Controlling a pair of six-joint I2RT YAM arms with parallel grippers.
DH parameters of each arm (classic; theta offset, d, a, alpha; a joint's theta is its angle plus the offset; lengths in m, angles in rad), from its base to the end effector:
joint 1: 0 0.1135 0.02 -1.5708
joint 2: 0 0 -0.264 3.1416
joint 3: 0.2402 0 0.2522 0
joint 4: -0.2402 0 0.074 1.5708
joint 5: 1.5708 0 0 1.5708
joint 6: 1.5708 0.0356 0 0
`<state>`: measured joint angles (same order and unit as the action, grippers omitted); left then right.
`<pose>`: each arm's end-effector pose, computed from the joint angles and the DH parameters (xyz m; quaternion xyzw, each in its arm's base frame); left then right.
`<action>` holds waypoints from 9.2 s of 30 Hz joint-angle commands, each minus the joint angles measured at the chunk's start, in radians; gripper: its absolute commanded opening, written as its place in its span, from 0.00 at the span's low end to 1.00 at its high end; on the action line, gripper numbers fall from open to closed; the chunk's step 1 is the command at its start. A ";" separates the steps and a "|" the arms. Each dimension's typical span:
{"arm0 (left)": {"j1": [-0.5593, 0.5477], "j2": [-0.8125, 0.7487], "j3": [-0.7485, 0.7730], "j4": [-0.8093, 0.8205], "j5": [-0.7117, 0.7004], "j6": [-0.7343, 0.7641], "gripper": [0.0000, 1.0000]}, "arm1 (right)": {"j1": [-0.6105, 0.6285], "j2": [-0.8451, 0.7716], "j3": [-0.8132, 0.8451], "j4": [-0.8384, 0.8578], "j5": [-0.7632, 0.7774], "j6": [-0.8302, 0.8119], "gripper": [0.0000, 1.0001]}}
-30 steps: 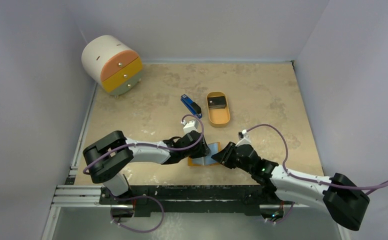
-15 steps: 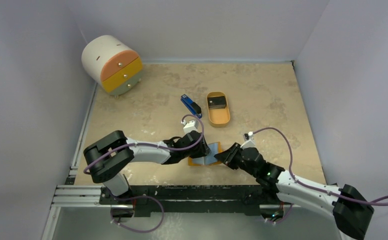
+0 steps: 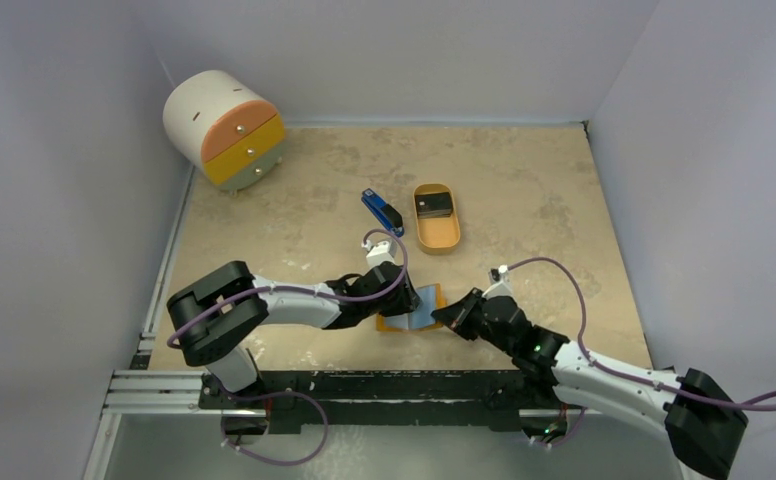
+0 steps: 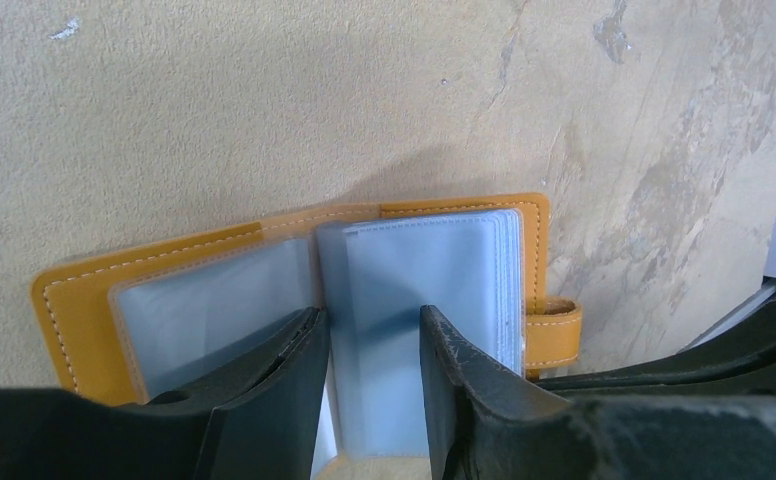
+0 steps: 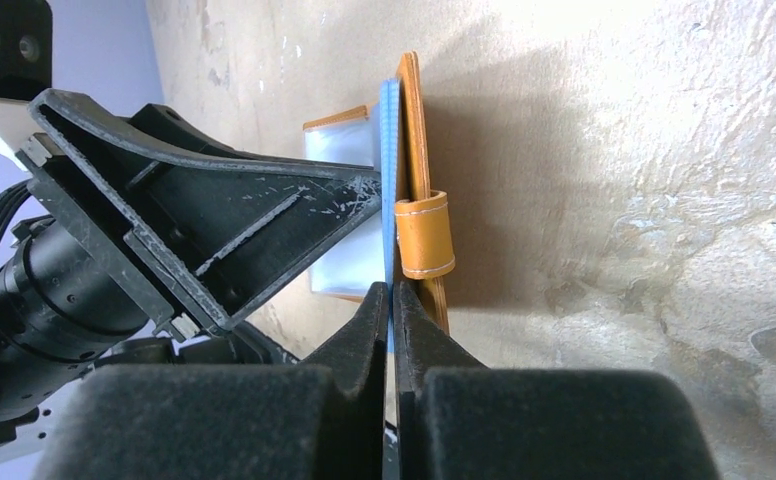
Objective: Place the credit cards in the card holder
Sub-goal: Turn over the card slot in the card holder.
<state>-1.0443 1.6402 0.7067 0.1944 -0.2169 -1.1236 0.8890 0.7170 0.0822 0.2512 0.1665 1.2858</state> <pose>0.1637 -0.2665 0.1424 -0.0797 0.9070 -0.3086 0.2754 0.1023 0.1166 0.1492 0.2084 0.8007 0.4615 0.3201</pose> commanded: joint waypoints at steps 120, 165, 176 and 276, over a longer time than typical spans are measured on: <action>-0.082 0.021 0.093 -0.192 -0.164 0.096 0.37 | -0.001 0.061 0.043 0.057 0.042 -0.068 0.00; -0.082 0.044 0.068 -0.246 -0.210 0.084 0.08 | -0.006 0.261 0.195 0.020 -0.090 -0.206 0.17; -0.082 0.051 0.068 -0.241 -0.199 0.085 0.07 | -0.016 0.281 0.162 0.016 -0.052 -0.168 0.20; -0.081 -0.106 0.090 -0.251 -0.226 0.068 0.57 | -0.020 0.446 0.179 0.363 -0.219 -0.296 0.00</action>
<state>-1.1217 1.5299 0.7555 -0.0845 -0.4435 -1.0710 0.8700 1.1553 0.2207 0.5488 -0.0204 1.0256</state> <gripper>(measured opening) 0.564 0.004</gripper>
